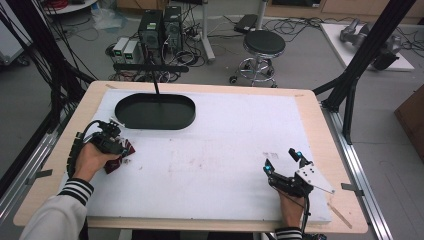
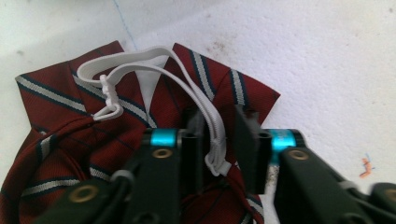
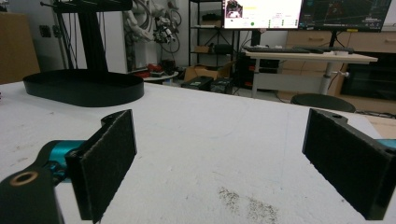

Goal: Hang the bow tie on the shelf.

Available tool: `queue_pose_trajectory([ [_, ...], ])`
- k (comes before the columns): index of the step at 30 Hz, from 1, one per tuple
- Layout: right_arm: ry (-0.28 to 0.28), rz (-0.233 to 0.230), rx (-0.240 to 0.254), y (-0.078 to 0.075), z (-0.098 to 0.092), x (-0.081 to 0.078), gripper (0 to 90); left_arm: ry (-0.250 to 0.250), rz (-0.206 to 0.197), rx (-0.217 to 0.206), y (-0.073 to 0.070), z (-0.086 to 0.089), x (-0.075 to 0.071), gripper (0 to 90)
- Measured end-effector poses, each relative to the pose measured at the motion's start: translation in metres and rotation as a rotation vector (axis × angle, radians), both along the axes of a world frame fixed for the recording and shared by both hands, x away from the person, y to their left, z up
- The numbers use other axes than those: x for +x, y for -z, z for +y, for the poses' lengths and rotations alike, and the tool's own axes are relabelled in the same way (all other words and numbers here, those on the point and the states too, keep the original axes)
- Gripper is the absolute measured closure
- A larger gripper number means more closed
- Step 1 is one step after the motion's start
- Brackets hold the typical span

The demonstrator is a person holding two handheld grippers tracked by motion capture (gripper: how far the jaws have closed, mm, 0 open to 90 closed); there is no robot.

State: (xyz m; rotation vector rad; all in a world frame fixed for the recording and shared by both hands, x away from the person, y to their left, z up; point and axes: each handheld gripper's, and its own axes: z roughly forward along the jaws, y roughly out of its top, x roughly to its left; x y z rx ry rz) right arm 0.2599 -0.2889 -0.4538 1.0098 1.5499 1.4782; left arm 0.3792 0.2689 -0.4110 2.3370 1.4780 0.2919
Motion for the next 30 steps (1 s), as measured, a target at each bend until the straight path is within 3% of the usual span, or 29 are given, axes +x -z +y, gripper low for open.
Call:
queue_pose_trajectory([
  [5, 0.000, -0.001, -0.001, 0.000, 0.000, 0.000, 8.9, 0.013, -0.021, 0.000, -0.002, 0.000, -0.002, 82.8],
  [11, -0.001, 0.000, -0.003, 0.000, 0.000, 0.000, 8.9, 0.020, -0.089, -0.019, -0.009, 0.003, -0.005, 84.9],
  [12, -0.001, 0.000, -0.002, 0.000, 0.000, 0.000, 8.9, 0.021, -0.140, -0.035, -0.013, 0.005, -0.007, 84.9],
  [13, -0.001, 0.000, -0.002, 0.000, 0.000, 0.000, 8.9, 0.021, -0.140, -0.035, -0.013, 0.005, -0.007, 84.8],
  [15, 0.000, -0.001, -0.004, 0.000, 0.000, 0.000, 8.9, 0.025, -0.209, -0.096, -0.020, 0.008, -0.010, 84.8],
  [16, 0.000, -0.001, -0.004, 0.000, 0.000, 0.000, 8.9, 0.025, -0.209, -0.096, -0.020, 0.008, -0.010, 84.8],
  [22, 0.001, -0.001, -0.004, 0.000, 0.000, 0.000, 8.9, 0.019, -0.339, -0.153, -0.034, 0.011, -0.017, 84.8],
  [23, 0.001, 0.000, -0.004, 0.000, 0.000, 0.000, 8.9, 0.023, -0.389, -0.179, -0.039, 0.012, -0.018, 84.8],
  [24, 0.001, 0.000, -0.004, 0.000, 0.000, 0.000, 8.9, 0.023, -0.389, -0.179, -0.039, 0.012, -0.018, 84.7],
  [30, 0.002, -0.002, -0.008, 0.000, 0.000, 0.000, 8.9, -0.001, -0.554, -0.267, -0.052, 0.021, -0.024, 84.7],
])
